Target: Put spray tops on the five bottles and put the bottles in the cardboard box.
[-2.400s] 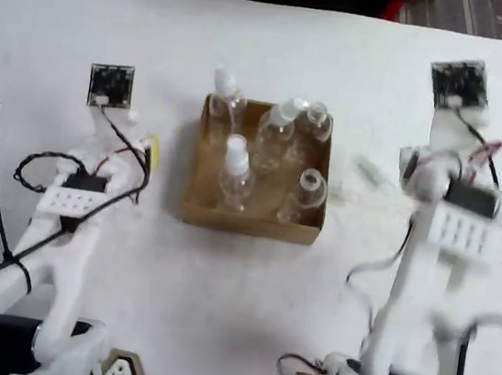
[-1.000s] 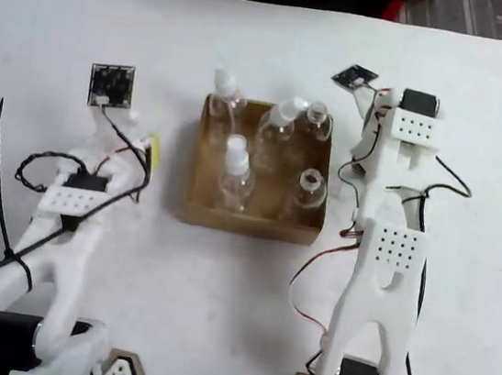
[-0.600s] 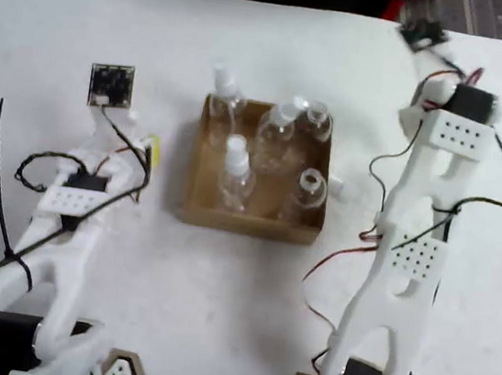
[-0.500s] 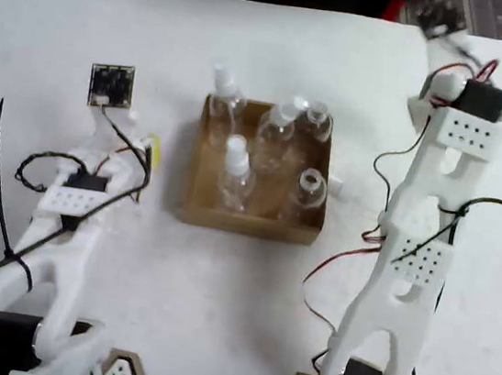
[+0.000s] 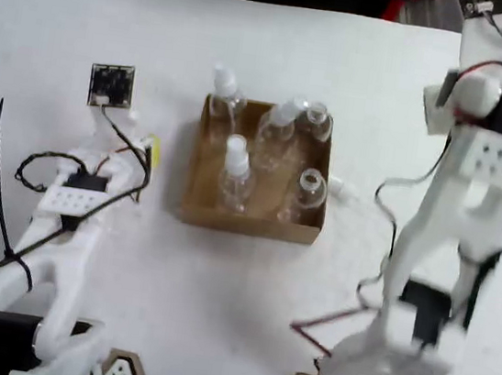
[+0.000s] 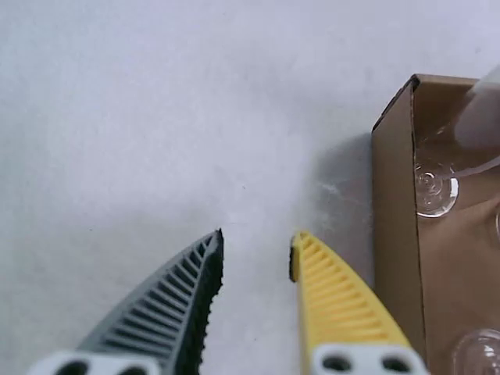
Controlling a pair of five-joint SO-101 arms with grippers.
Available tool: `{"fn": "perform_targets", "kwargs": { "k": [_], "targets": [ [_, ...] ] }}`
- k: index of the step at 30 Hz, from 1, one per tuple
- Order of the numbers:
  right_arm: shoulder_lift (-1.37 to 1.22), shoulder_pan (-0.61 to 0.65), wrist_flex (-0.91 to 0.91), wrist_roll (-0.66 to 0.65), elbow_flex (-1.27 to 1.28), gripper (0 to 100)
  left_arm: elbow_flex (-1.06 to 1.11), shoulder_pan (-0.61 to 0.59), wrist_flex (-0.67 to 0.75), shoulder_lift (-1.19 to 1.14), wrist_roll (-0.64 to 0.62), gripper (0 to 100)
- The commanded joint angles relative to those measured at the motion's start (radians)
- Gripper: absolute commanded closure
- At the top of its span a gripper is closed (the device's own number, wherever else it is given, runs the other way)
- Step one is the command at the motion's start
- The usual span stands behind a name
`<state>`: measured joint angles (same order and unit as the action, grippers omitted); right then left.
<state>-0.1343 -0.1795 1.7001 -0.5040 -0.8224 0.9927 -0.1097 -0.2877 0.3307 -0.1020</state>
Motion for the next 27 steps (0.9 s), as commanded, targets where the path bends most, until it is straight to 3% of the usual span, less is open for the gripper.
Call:
{"fn": "perform_targets", "kwargs": {
  "k": [1,8,20,27],
  "targets": [
    [0.308,0.022,-0.022,0.193,0.215,98.3,-0.058,-0.005,0.02,0.004,0.012,86],
    [0.51,0.022,-0.297,0.373,0.517,97.8,-0.057,-0.005,0.014,0.004,0.014,86],
    [0.75,0.122,-0.662,0.377,0.948,98.2,-0.057,-0.005,0.017,0.004,0.012,86],
    [0.924,0.12,-0.997,0.385,1.227,98.2,-0.057,-0.005,0.018,0.004,0.012,86]
  ]
}}
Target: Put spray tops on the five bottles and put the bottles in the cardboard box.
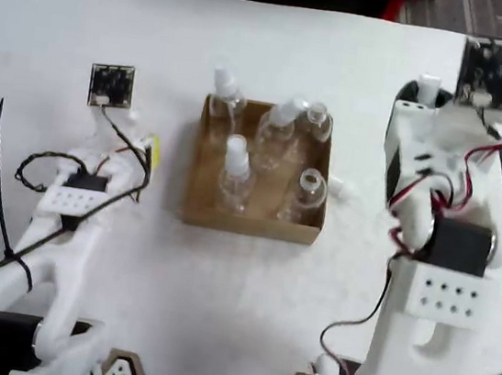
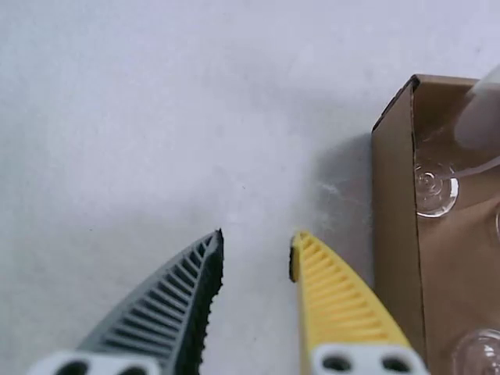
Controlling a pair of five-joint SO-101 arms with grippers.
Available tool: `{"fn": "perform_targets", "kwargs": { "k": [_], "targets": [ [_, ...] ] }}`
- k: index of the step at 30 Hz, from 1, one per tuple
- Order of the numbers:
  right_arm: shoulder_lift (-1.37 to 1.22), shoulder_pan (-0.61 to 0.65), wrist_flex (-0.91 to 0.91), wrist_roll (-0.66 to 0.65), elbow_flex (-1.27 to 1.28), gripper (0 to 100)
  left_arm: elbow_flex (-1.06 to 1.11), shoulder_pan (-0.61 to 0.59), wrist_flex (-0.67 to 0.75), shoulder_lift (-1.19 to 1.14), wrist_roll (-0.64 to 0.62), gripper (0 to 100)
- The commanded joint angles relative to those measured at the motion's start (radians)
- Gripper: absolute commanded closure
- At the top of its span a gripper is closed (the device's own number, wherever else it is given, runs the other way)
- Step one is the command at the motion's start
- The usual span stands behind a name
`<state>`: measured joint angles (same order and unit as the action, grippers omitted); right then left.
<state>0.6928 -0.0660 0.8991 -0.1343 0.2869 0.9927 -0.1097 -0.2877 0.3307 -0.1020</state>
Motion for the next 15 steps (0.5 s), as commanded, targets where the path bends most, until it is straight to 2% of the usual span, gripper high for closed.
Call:
{"fn": "perform_targets", "kwargs": {
  "k": [1,8,15],
  "targets": [
    [0.117,0.005,-0.252,0.015,0.164,98.2,-0.057,-0.005,0.018,0.004,0.012,86],
    [0.188,0.019,-0.619,0.026,0.405,98.2,-0.057,-0.005,0.018,0.004,0.012,86],
    [0.082,0.022,-0.659,0.199,0.315,98.2,-0.057,-0.005,0.02,0.004,0.012,86]
  ]
}}
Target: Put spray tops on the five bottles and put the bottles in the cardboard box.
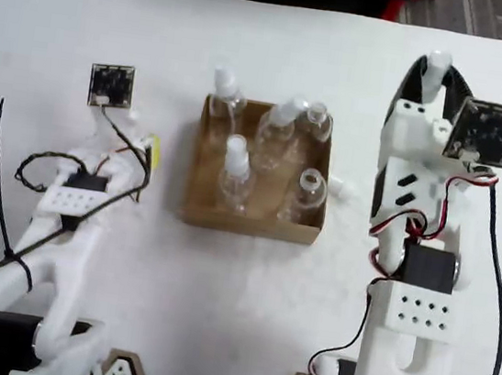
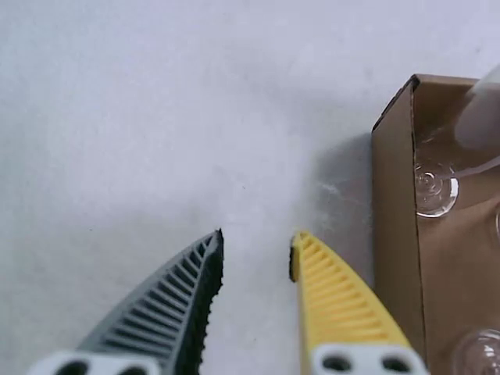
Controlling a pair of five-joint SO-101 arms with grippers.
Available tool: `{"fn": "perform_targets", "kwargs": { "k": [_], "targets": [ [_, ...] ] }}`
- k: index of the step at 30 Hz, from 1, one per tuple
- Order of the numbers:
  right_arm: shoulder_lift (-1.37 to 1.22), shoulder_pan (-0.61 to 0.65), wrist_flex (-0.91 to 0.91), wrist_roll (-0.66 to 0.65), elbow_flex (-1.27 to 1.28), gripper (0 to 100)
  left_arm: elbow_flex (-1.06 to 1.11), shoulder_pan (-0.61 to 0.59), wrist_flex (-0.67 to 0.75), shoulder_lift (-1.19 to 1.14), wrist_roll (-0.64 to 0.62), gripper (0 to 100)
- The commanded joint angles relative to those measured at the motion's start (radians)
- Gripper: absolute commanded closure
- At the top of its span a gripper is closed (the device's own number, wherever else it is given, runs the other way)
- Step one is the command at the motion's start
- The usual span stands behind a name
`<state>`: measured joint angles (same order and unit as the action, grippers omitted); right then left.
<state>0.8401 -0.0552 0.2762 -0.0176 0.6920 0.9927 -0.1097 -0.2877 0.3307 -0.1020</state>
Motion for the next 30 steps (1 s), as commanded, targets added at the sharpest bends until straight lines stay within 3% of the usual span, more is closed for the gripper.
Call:
{"fn": "perform_targets", "kwargs": {
  "k": [1,7,12,20,30],
  "targets": [
    [-0.107,0.013,-0.036,0.104,-0.124,98.2,-0.057,-0.005,0.02,0.004,0.012,86],
    [-0.357,0.012,-0.036,0.238,-0.319,98.2,-0.057,-0.005,0.02,0.004,0.012,86],
    [-0.366,0.082,0.027,0.259,-0.428,98.2,-0.058,0.01,0.021,0.004,0.017,86],
    [-0.409,0.206,0.019,-0.054,-0.446,98.2,-0.06,0.015,0.021,0.004,0.018,86],
    [-0.476,0.228,-0.045,-0.075,-0.453,98.2,-0.058,0.013,0.021,0.004,0.018,86]
  ]
}}
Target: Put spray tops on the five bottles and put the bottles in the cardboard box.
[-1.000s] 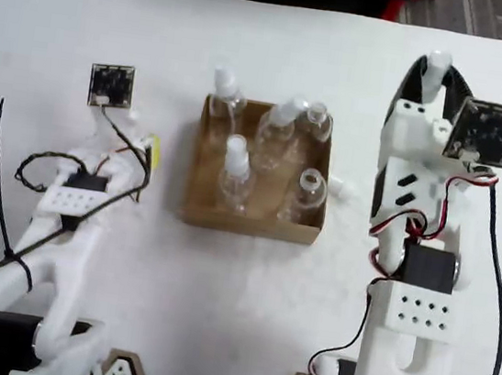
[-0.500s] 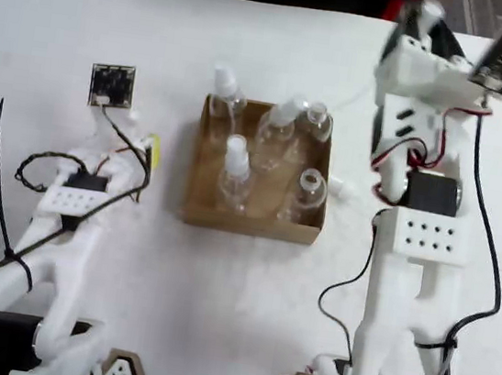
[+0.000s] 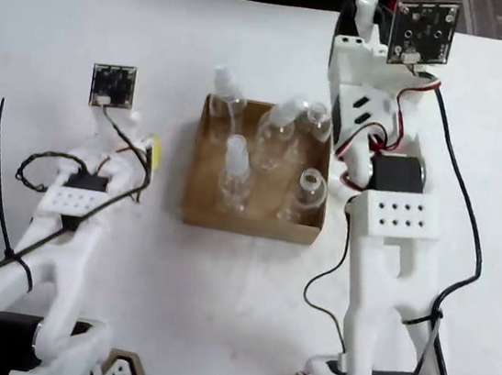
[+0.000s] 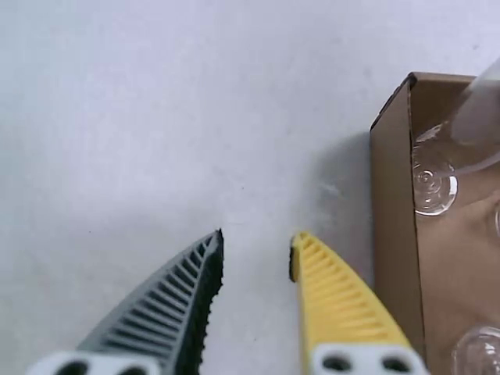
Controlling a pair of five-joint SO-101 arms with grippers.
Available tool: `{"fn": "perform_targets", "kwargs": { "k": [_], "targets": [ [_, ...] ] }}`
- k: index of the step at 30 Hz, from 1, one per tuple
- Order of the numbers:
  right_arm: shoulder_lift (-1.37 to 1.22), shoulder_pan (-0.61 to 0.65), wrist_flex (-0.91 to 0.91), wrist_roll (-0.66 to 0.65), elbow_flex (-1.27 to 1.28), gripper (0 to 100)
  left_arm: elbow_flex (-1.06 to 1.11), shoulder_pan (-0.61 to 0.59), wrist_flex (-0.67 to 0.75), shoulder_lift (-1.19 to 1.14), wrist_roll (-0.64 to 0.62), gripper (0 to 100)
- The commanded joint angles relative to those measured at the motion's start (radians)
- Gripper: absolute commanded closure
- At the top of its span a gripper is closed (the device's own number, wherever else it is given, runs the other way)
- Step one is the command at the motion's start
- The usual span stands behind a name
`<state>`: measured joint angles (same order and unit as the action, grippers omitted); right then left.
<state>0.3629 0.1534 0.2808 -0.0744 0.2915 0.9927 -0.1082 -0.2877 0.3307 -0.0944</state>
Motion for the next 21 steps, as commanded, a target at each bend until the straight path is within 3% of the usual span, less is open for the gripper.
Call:
{"fn": "perform_targets", "kwargs": {
  "k": [1,8,21],
  "targets": [
    [-0.002,0.022,-0.073,-0.023,-0.048,98.2,-0.058,0.012,0.021,0.004,0.011,86],
    [-0.082,0.028,-0.185,-0.025,-0.051,98.2,-0.058,0.012,0.021,0.004,0.011,86],
    [-0.12,0.03,-0.185,-0.021,0.0,98.2,-0.058,0.013,0.021,0.004,0.011,86]
  ]
}}
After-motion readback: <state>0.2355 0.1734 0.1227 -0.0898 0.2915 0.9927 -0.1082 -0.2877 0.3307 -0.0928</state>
